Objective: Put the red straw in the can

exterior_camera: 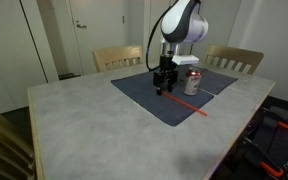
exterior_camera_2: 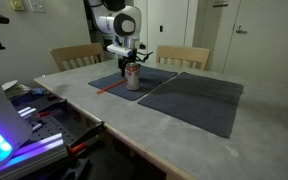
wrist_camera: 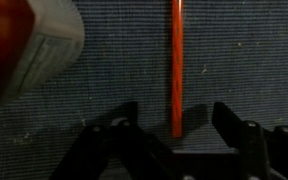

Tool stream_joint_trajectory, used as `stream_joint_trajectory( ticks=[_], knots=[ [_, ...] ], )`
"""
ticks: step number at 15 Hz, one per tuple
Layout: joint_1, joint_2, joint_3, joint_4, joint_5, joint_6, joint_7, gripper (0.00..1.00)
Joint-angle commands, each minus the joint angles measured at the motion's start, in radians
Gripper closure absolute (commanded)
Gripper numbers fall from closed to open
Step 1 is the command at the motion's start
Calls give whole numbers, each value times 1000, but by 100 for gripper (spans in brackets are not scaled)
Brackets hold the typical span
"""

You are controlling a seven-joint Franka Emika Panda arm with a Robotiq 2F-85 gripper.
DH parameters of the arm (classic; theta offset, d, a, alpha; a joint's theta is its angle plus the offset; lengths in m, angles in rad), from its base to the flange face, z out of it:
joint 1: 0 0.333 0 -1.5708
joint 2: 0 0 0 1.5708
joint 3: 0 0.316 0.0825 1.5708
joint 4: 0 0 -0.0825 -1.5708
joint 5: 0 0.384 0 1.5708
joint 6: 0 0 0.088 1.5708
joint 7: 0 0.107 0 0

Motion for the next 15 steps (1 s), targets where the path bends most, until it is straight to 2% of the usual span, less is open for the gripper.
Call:
stream_joint_trajectory(
  ticks=[1,5,8,15],
  knots=[
    [2,7,-7,-3,-12,8,24,53],
    [2,2,-22,-2,-16,8,34,81],
    [2,2,-29,-1,-17,8,40,98],
    [8,-2,-41,2,-30,-1,58,98]
  ],
)
